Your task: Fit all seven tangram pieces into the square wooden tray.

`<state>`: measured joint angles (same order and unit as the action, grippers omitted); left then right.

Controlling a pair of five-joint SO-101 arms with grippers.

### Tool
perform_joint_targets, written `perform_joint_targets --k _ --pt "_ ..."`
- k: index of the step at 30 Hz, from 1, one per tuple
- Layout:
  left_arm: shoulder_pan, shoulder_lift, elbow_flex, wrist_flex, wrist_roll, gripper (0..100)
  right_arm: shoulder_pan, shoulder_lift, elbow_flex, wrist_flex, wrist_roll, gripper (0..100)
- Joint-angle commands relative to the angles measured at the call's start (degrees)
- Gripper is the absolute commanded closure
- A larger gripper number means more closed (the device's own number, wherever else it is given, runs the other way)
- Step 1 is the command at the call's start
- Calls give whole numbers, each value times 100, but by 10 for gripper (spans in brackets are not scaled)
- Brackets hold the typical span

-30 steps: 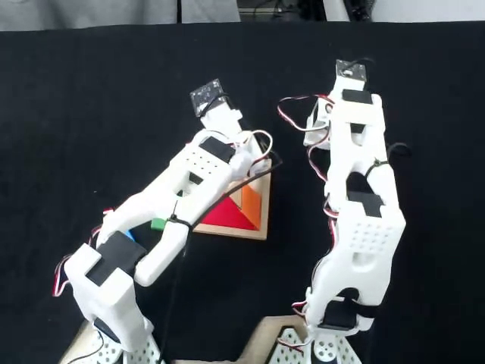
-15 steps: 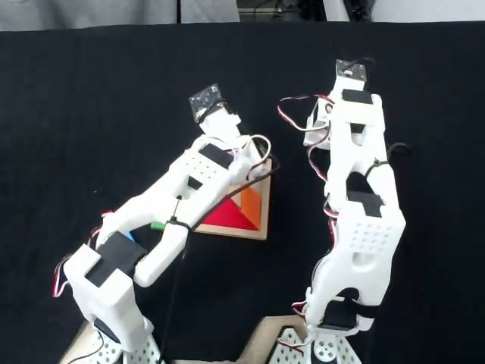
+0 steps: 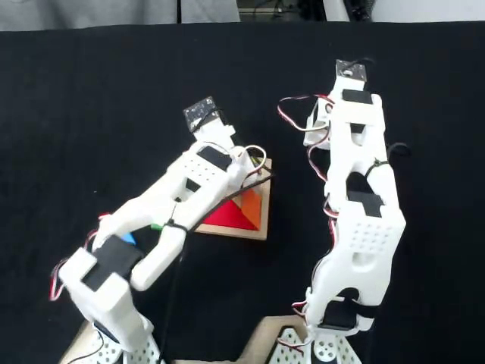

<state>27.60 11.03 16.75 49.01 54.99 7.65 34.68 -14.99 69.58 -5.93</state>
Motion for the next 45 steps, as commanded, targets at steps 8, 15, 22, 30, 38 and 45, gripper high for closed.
perform_joint_targets --k 8,15,22,30,38,45 --pt "48 -580 145 -580 35 862 26 -40 -233 -97 53 987" --pt "-242 -1160 84 185 -1407 866 26 -40 -233 -97 53 987" --pt "-892 -3059 453 1442 -3121 866 18 -40 -233 -97 44 987" --pt "-2712 -5626 1631 1477 -4870 863 0 215 -382 -88 53 987" --pt "-4813 -7367 3099 1468 -5899 862 -387 189 -470 220 53 987" --pt "-5437 -7385 4110 1116 -6409 862 -949 -242 -1253 1556 237 987"
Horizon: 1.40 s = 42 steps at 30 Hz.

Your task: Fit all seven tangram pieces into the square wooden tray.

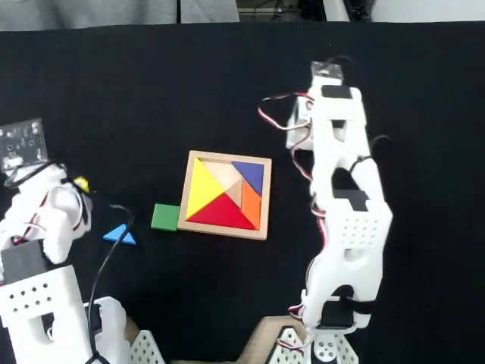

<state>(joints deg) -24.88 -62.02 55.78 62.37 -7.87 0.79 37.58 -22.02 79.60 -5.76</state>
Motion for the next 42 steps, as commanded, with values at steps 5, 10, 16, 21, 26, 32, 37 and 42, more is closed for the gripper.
perform_joint_targets --k 5,10,16,21,26,32,37,42 --pt "-620 -79 1086 -818 -114 862 -826 -954 -989 1530 1257 987" --pt "-1358 -79 1982 -1354 -105 862 -1477 -1367 -1086 1837 1670 987" --pt "-2273 -141 2782 -1829 -141 865 -2435 -1692 -1086 1829 2681 986" --pt "-2387 -141 2835 -1837 -141 866 -3323 -1868 -1051 1987 2884 984" --pt "-2404 -141 2870 -1820 -158 866 -4141 -1982 -1007 2127 2901 984" --pt "-2765 -149 2941 -1503 -923 866 -4747 -1982 -541 2057 2910 871" --pt "-3020 -149 2958 -1495 -941 866 -4993 -1982 145 1327 3323 705" --pt "-3002 -149 2976 -1495 -941 866 -5011 -1982 989 360 3780 737"
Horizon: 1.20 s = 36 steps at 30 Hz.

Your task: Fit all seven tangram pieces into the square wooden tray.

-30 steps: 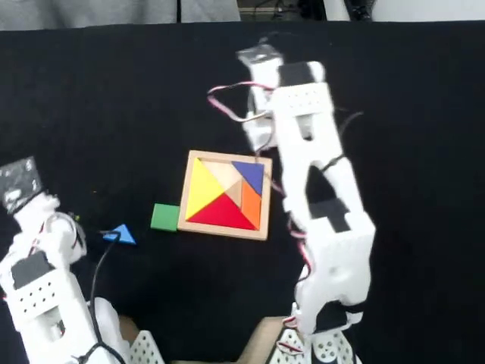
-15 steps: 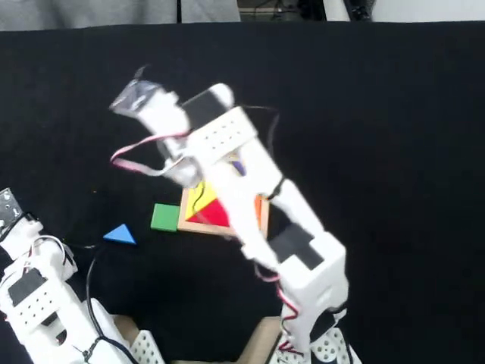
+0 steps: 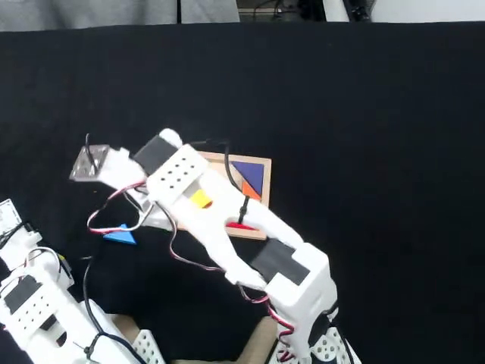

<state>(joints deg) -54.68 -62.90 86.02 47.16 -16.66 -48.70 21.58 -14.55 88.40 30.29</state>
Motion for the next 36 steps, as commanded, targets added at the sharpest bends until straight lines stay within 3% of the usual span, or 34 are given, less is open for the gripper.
perform_joint_targets --k 1,13,28,36 --pt "-13 -62 -40 26 -62 866 -62 -382 356 -677 176 737" --pt "13 -62 -48 18 -44 866 -62 497 585 -1284 185 740" --pt "75 -62 -48 9 -53 866 -141 2870 -2026 -176 149 741" --pt "75 -62 -48 9 -62 866 -149 3477 -3336 580 141 907"
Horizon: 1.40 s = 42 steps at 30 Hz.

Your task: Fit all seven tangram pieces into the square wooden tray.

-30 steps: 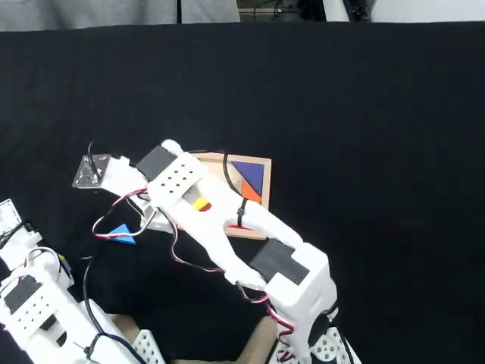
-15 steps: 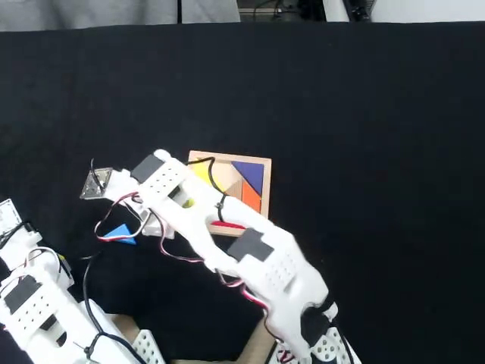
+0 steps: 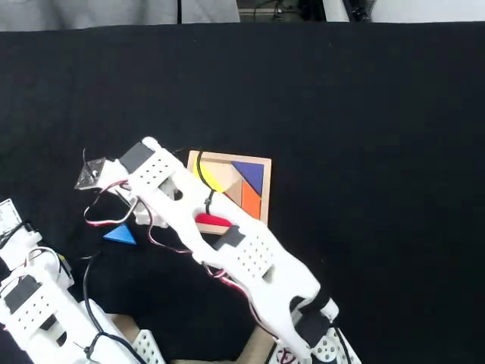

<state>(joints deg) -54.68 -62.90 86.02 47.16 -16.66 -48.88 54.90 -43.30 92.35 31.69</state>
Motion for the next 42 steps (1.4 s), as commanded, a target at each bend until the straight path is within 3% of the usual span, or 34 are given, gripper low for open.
perform_joint_targets --k 1,6,13,23,27,31,34,42 --pt "75 -62 -48 9 -62 866 -123 154 -593 299 0 906" --pt "75 -62 -40 9 -62 866 -9 75 -1341 870 -18 909" --pt "75 -62 -40 9 -62 866 404 -804 -1429 888 -589 910" --pt "75 -62 -40 9 -62 866 1538 -3776 734 835 -800 910" --pt "75 -62 -40 9 -62 866 2101 -4514 2167 202 -800 910" --pt "75 -62 -40 9 -62 866 2400 -4523 3538 -1204 -844 910" --pt "75 -62 -40 9 -62 866 2497 -4295 3996 -2057 -1275 907" --pt "75 -62 -40 9 -62 866 2523 -3169 3257 -1855 -1749 907"
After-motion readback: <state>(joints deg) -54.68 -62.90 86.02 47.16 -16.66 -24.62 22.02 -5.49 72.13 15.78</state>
